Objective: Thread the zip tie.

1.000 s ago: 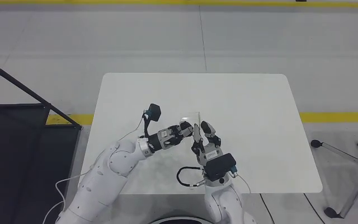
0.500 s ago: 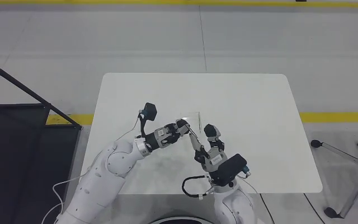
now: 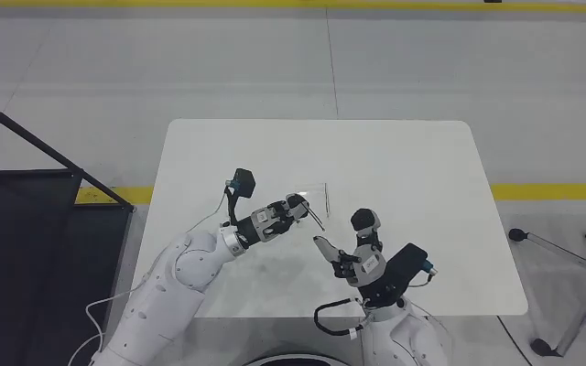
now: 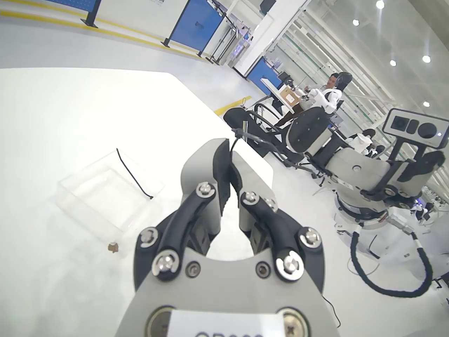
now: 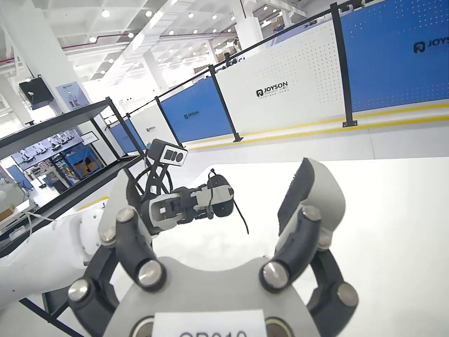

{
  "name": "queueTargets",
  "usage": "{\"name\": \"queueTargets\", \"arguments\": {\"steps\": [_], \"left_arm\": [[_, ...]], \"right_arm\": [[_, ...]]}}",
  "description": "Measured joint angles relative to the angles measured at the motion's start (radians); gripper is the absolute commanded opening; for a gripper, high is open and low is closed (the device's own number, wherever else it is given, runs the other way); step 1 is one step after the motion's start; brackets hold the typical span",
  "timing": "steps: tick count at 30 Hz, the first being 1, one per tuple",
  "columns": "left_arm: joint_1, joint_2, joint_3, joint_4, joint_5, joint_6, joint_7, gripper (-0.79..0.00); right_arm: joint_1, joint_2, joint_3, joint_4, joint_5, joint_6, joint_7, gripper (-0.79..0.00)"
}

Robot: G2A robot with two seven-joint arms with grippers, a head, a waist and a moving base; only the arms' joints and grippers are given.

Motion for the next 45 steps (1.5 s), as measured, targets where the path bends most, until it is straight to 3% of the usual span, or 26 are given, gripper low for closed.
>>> {"name": "queueTargets", "arguments": {"steps": [2,3,5,9,12,22,45], "left_arm": [[0.000,0.000,0.000,0.000,0.000,0.000,0.000,-0.785],[0.003,0.000,0.000,-0.003,0.002,0.006,0.002,-0.785],[0.009,0.000,-0.001,-0.011,0.009,0.015,0.007,-0.785],[0.015,0.001,-0.009,-0.015,0.015,0.006,0.015,-0.785],[0.017,0.002,-0.013,-0.015,0.015,0.000,0.018,-0.785],[0.019,0.002,-0.015,-0.014,0.016,-0.004,0.022,-0.785],[0.021,0.000,-0.014,-0.013,0.034,-0.013,0.038,-0.785]], "right_arm": [[0.004,0.000,-0.010,-0.005,0.020,0.005,0.039,-0.357],[0.006,0.000,-0.013,-0.008,0.047,0.008,0.077,-0.406],[0.012,0.001,-0.011,-0.016,0.106,0.010,0.145,-0.597],[0.025,0.005,0.015,-0.037,0.239,0.029,0.293,-0.674],[0.029,0.008,0.025,-0.049,0.293,0.038,0.358,-0.782],[0.061,0.020,0.045,-0.057,0.440,0.024,0.538,-0.785],[0.082,0.032,0.005,-0.040,0.438,0.064,0.502,-0.785]]}}
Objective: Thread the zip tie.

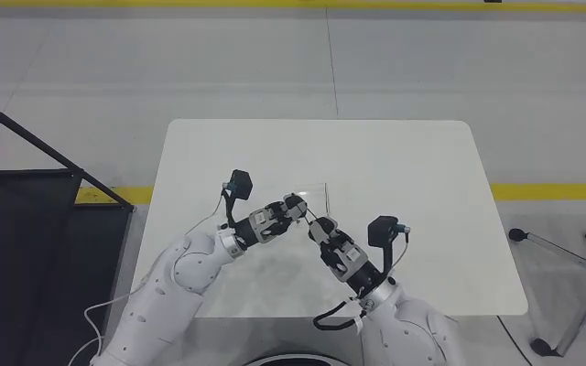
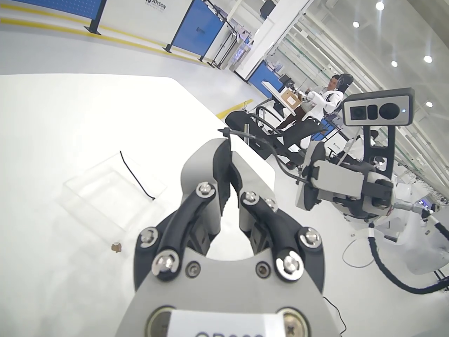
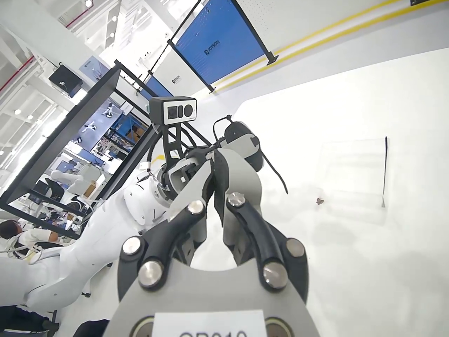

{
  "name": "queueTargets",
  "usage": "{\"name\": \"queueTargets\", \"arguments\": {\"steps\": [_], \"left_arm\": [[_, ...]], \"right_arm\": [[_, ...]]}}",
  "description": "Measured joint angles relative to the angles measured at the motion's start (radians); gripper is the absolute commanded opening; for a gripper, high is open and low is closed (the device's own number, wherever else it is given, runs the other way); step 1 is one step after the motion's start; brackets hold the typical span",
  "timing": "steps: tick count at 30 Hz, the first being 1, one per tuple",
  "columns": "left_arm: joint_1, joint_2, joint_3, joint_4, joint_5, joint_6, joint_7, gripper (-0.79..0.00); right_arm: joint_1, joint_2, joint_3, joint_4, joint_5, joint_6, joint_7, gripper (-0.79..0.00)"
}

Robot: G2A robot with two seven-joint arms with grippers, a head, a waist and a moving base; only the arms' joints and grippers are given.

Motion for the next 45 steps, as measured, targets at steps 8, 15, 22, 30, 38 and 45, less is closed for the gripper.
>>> {"name": "queueTargets", "arguments": {"steps": [8,15,22,30,38,45], "left_arm": [[0.010,-0.001,-0.003,-0.008,0.038,-0.005,0.033,-0.785],[0.013,-0.001,-0.003,-0.008,0.046,-0.003,0.042,-0.785],[0.011,-0.002,-0.002,-0.007,0.044,-0.001,0.040,-0.785],[0.011,-0.003,-0.001,-0.007,0.044,-0.001,0.040,-0.785],[0.014,-0.003,-0.010,-0.009,0.035,-0.001,0.049,-0.785],[0.017,-0.002,-0.015,-0.012,0.031,-0.002,0.046,-0.785]], "right_arm": [[0.002,0.002,0.004,-0.001,0.039,0.058,0.005,-0.785],[0.007,0.005,-0.001,-0.004,0.062,0.069,0.014,-0.376],[0.001,0.010,0.000,-0.009,0.070,0.063,0.012,-0.357],[0.013,0.012,-0.004,-0.003,0.070,0.082,0.002,-0.416],[0.016,0.016,0.009,0.003,0.089,0.107,-0.002,-0.348],[0.019,0.021,0.029,0.002,0.111,0.096,0.013,-0.339]]}}
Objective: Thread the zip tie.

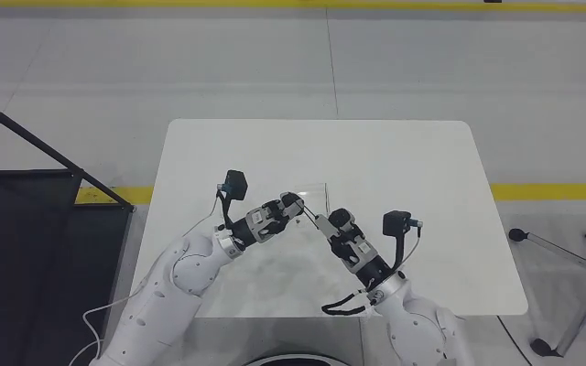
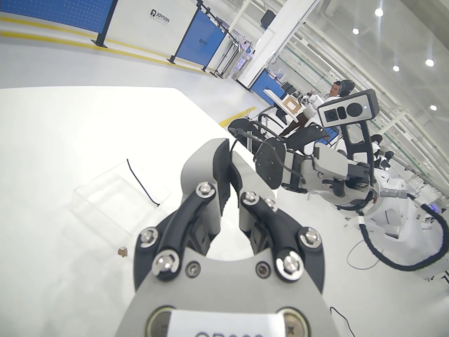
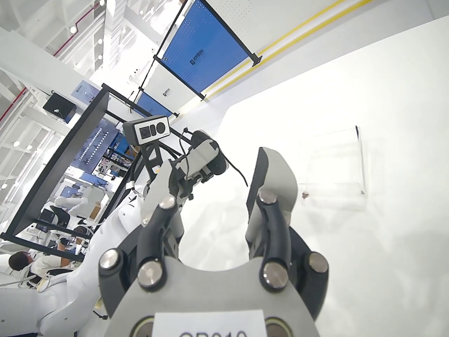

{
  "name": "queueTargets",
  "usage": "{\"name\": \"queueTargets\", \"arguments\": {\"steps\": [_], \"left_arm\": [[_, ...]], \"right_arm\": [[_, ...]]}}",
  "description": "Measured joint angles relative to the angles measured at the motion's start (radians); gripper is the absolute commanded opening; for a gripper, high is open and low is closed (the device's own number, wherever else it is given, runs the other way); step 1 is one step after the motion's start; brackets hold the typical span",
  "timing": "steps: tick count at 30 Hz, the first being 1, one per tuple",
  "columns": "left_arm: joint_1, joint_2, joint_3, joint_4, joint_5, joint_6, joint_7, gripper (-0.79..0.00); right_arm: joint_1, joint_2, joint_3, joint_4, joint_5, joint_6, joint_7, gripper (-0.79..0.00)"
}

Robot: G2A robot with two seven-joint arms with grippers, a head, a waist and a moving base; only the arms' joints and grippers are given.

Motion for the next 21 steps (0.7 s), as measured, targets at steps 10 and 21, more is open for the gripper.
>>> {"name": "queueTargets", "arguments": {"steps": [10,21], "left_arm": [[-0.008,-0.003,0.010,0.003,0.002,0.013,-0.010,-0.785],[-0.010,-0.003,0.011,0.007,0.000,0.008,-0.010,-0.785]], "right_arm": [[0.048,0.002,-0.036,0.009,-0.009,0.005,0.038,-0.394],[0.084,0.002,-0.059,0.023,-0.007,0.040,0.048,-0.613]]}}
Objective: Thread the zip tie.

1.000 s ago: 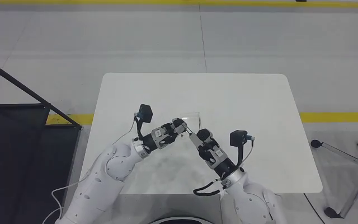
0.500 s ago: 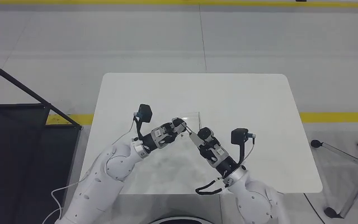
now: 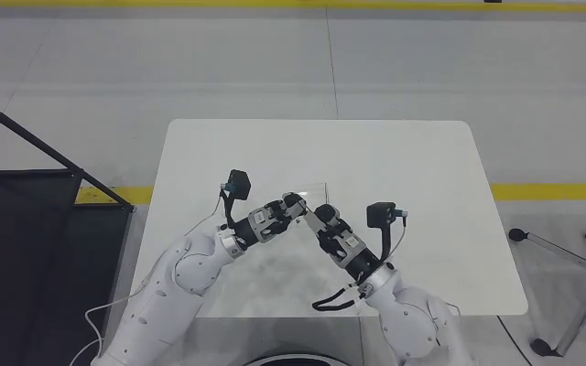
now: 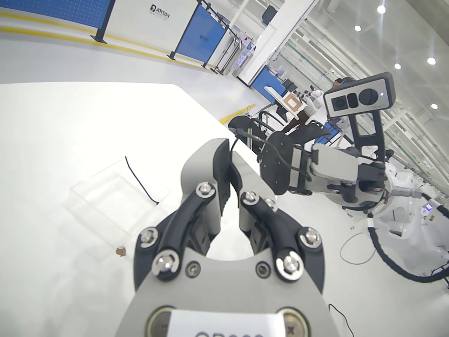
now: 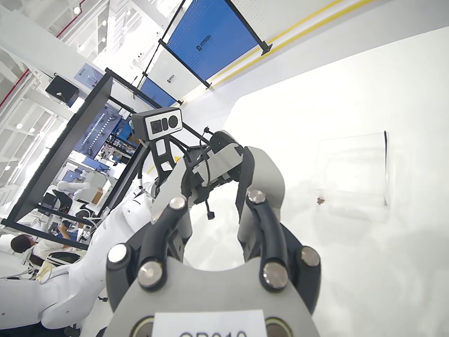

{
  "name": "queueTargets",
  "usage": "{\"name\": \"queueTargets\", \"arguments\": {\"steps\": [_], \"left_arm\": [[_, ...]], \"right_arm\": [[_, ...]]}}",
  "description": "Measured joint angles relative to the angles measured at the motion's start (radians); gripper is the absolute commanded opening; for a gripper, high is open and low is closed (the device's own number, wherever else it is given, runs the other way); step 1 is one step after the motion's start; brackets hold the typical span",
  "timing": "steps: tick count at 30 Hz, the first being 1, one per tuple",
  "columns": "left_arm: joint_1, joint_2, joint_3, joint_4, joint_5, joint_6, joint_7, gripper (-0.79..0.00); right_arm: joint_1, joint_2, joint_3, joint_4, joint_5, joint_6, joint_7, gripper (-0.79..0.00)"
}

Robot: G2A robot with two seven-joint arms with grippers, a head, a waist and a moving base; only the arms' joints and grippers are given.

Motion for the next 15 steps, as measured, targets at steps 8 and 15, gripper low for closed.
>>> {"name": "queueTargets", "arguments": {"steps": [8,15], "left_arm": [[0.001,0.000,-0.002,0.002,0.002,-0.007,0.001,-0.785],[0.004,0.000,-0.007,-0.001,0.020,-0.016,0.015,-0.785]], "right_arm": [[0.010,0.002,-0.006,0.005,0.003,0.007,0.005,-0.785],[0.013,0.004,-0.014,0.003,-0.004,0.007,0.004,-0.785]]}}
